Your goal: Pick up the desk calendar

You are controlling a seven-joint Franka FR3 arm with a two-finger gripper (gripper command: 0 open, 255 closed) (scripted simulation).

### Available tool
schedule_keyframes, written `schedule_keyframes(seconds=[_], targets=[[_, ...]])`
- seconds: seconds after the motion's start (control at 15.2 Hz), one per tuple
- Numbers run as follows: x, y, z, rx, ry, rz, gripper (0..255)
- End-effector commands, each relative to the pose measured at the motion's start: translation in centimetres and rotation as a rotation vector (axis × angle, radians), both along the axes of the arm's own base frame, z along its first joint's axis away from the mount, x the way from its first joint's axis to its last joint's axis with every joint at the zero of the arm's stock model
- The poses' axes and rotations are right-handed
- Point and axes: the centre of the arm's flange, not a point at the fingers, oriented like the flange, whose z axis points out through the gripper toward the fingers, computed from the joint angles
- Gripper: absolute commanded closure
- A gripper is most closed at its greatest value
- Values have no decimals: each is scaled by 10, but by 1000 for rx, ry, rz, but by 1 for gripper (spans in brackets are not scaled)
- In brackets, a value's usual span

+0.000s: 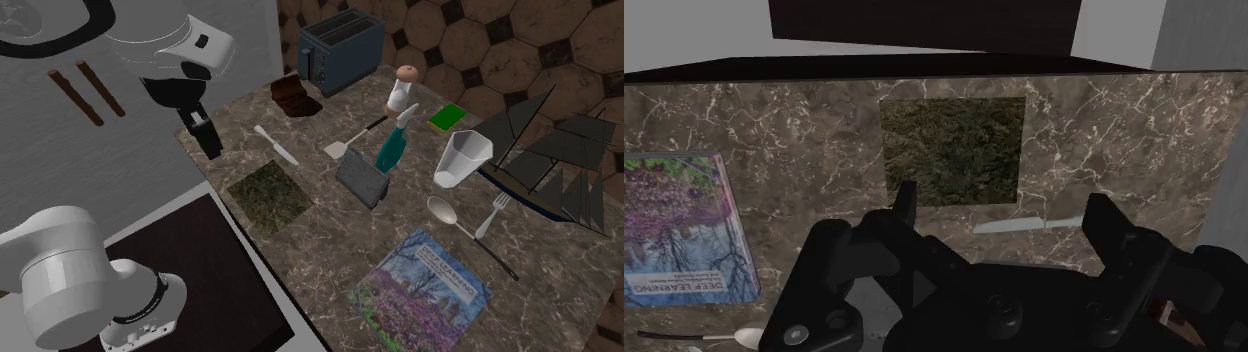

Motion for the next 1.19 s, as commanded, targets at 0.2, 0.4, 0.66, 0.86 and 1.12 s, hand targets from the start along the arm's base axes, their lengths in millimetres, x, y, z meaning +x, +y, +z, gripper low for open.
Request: schedule_keyframes(seconds=[0.2,0.4,0.66,0.86,1.12], targets=[[35,5,-14,6,6,-128,0],[71,5,-29,12,12,-256,0],[117,-1,-49,20,20,-426,0],[151,-10,-64,26,26,-554,0],[194,-30,-84,34,33,-724,0]])
